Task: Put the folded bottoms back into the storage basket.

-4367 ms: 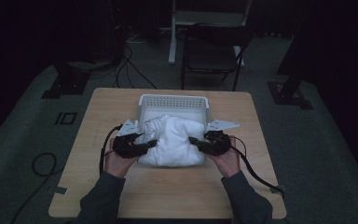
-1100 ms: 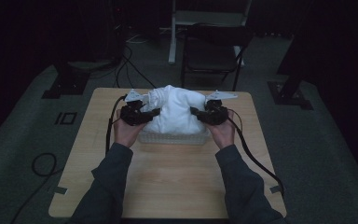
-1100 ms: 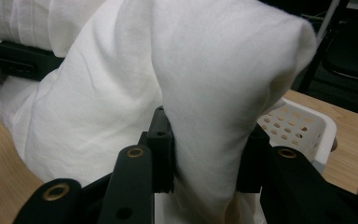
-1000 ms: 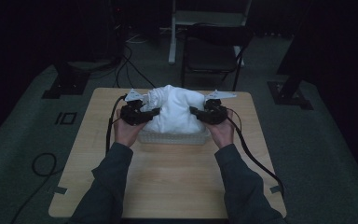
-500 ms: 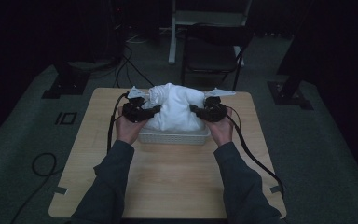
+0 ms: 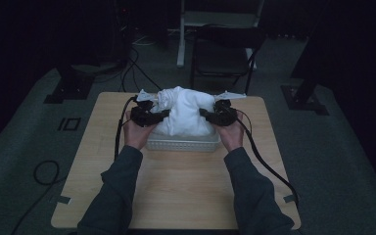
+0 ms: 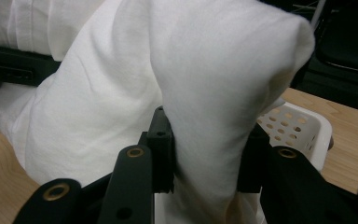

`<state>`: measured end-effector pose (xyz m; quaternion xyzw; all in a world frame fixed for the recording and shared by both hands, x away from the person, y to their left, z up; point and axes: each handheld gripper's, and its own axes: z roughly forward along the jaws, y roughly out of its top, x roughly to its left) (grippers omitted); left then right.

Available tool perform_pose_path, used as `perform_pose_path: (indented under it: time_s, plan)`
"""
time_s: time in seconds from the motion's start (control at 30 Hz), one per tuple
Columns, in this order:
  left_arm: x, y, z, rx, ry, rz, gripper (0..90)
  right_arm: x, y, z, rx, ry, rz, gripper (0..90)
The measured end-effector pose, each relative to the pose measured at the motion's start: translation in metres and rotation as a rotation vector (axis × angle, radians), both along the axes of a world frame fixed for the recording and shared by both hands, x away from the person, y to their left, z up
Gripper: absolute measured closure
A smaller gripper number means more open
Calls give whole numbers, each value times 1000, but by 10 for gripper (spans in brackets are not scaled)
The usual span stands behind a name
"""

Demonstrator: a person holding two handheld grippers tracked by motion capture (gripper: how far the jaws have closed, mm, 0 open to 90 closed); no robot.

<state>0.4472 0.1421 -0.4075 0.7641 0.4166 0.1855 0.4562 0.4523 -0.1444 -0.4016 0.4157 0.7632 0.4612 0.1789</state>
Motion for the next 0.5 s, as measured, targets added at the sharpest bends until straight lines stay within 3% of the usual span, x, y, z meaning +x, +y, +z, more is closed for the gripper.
perform_pose_path:
  time_s: [0.5]
  plan:
    - [12,1,-14,12,28,27,554,11,7,-11,-15,31,-15,657]
